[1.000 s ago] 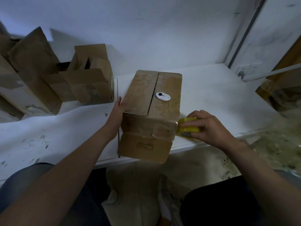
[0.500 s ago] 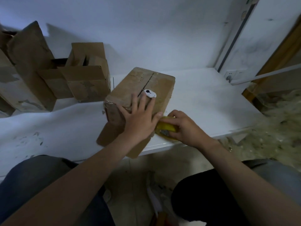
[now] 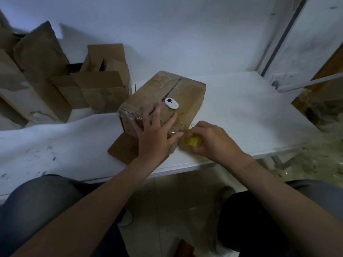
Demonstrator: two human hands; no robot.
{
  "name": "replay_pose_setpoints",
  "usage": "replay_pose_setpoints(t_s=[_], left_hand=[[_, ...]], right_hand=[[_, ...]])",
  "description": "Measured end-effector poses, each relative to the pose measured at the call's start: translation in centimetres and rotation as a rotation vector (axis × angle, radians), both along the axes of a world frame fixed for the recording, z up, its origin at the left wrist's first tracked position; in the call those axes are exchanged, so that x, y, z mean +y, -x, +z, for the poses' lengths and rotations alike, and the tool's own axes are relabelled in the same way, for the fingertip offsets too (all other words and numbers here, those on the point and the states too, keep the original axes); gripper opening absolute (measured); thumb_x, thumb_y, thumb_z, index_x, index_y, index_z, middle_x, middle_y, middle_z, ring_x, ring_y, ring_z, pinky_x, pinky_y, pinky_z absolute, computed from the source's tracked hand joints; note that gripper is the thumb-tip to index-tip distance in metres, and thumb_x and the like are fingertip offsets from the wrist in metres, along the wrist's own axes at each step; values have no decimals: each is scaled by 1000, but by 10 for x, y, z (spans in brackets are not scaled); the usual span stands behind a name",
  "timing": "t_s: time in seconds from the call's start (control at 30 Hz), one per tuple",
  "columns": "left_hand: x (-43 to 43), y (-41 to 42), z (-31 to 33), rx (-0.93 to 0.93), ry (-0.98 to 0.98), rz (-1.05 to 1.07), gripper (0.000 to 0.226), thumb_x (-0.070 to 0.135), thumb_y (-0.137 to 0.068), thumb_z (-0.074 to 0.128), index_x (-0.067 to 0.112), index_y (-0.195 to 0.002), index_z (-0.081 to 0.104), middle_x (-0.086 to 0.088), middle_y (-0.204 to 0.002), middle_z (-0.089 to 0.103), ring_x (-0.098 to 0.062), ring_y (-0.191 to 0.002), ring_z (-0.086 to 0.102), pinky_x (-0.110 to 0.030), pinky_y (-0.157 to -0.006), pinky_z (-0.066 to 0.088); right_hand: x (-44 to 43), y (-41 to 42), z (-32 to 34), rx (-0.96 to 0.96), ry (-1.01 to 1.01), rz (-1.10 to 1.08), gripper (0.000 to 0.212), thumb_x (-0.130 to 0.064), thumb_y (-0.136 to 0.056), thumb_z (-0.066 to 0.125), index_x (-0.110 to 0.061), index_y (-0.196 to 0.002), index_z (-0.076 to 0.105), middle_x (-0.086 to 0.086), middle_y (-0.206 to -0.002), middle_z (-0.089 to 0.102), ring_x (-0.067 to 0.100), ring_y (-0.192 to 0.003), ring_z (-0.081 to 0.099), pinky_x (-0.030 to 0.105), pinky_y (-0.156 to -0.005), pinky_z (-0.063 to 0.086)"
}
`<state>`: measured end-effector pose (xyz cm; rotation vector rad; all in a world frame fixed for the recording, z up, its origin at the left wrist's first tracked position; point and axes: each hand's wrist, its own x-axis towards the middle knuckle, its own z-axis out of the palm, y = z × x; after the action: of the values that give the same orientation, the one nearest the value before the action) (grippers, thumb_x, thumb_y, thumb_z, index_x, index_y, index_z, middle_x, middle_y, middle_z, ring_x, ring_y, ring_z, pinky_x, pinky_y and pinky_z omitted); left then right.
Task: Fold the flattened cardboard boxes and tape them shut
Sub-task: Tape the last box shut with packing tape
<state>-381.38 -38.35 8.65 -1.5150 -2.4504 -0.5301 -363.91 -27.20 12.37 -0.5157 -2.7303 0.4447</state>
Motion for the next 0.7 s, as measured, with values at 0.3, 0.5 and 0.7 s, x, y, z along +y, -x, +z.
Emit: replay_pose_setpoints(t_s=[0.3,0.5,0.7], left_hand=[[4,-10,-14,-113,-215,36,53,59,-88,54,41,-138,56,-1,-161,27,-36,-152,6,-65,-98,46],[13,-6,-21,-83,-374,-187,40,41,-95,58,20,-129,68,0,-146,53,-29,-149,27,-24,-119,23],[22,32,-20,-89,-223,-282,55,57,-93,52,20,-135,58,-1,-152,44,-26,-151,20,-21,-115,23]], right_hand=[[14,-3,1,17,215,42,49,-38,-79,81,-35,-125,64,-13,-110,64,4,-99,56,19,-85,44],[15,-15,10,85,288,-54,43,-39,-74,84,-37,-112,63,-20,-107,62,1,-96,53,14,-78,42],[6,-8,0,83,320,-20,43,-38,-78,82,-36,-114,59,-17,-110,59,1,-96,51,17,-77,40]])
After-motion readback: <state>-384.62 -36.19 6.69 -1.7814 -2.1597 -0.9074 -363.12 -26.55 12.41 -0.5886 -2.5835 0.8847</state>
